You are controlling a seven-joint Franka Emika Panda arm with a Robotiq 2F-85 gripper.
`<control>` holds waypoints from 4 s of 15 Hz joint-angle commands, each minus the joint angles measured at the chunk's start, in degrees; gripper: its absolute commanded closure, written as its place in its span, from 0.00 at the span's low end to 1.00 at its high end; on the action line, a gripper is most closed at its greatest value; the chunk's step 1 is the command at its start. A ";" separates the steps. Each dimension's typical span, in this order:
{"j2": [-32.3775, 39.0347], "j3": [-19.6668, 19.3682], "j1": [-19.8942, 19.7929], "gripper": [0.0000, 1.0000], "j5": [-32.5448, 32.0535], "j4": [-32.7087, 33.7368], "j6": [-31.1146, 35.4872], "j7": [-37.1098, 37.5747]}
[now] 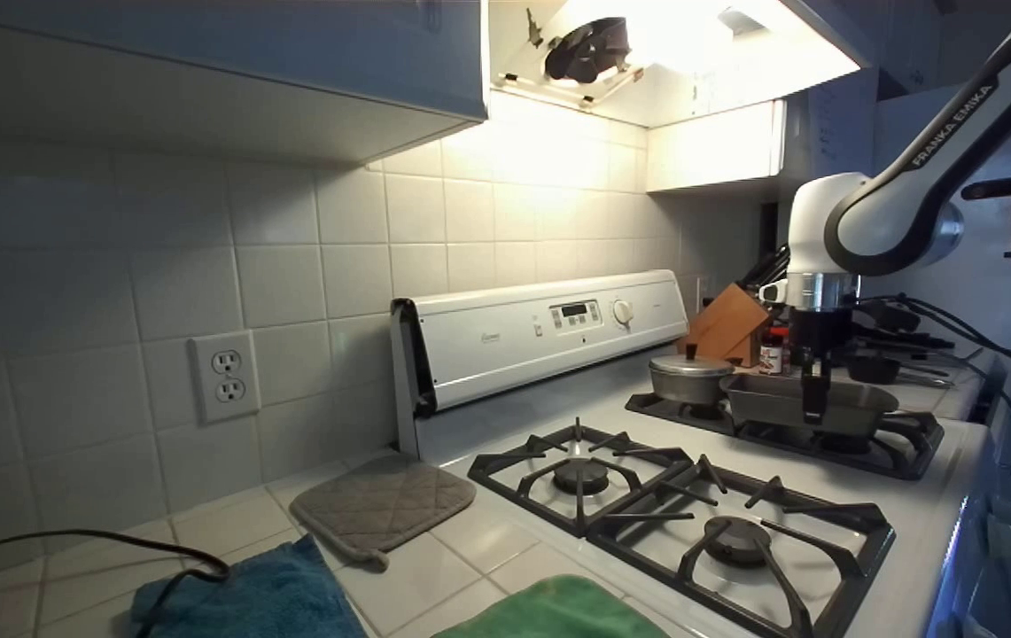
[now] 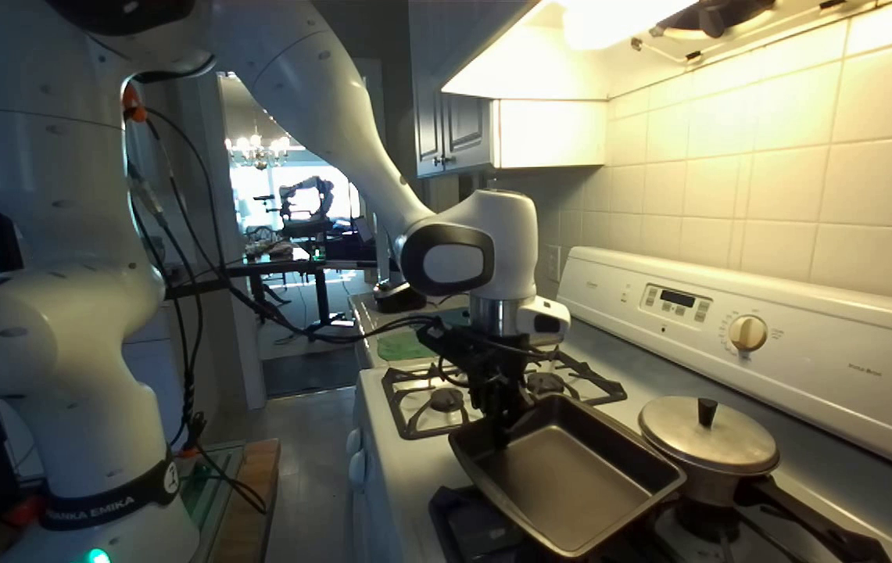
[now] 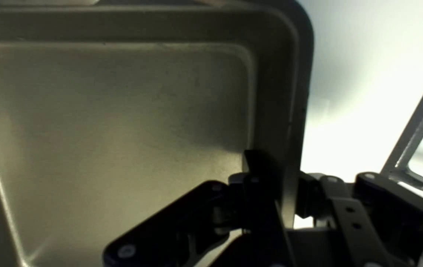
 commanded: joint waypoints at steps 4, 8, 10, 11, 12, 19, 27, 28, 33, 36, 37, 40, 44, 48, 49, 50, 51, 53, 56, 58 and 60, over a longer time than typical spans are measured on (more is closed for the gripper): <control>-4.21 1.22 1.70 0.98 -3.52 -1.40 -2.93 0.51; -5.24 1.71 2.43 0.98 -3.75 -1.55 -4.51 -0.02; -5.27 1.86 2.68 0.98 -3.94 -1.27 -5.29 0.21; -5.20 1.88 2.78 0.98 -3.91 -1.13 -5.74 0.26; -5.11 1.88 2.85 0.98 -3.94 -1.09 -5.84 0.25; -4.66 2.91 3.96 0.98 -4.73 -0.58 -5.18 1.22; -3.30 4.48 5.93 0.98 -6.49 0.88 -5.20 3.80; -3.37 4.63 6.10 0.98 -6.48 0.92 -5.19 3.96; -4.03 5.57 6.96 0.98 -6.06 0.82 -4.96 3.67; -4.30 6.17 7.60 0.98 -6.52 0.73 -4.52 3.83; -4.32 6.35 7.78 0.98 -6.56 0.73 -4.45 3.81; -4.32 6.73 8.11 0.98 -6.61 0.85 -4.39 3.81; -4.43 7.03 8.52 0.98 -6.85 0.81 -3.97 3.87; -5.16 7.61 9.18 0.98 -6.54 0.44 -3.80 3.08; -5.39 7.91 9.38 0.98 -6.33 0.32 -3.85 2.77; -5.86 8.33 9.68 0.98 -6.25 -0.04 -3.82 2.46; -6.22 8.74 9.98 0.98 -6.07 -0.25 -3.89 2.07; -7.47 9.76 10.86 0.98 -5.66 -1.19 -3.66 0.81; -9.28 11.27 12.34 0.98 -5.43 -2.54 -3.42 -1.19; -10.28 12.12 13.33 0.98 -5.55 -3.55 -3.30 -2.66; -10.97 12.74 14.29 0.98 -5.71 -4.65 -3.24 -4.90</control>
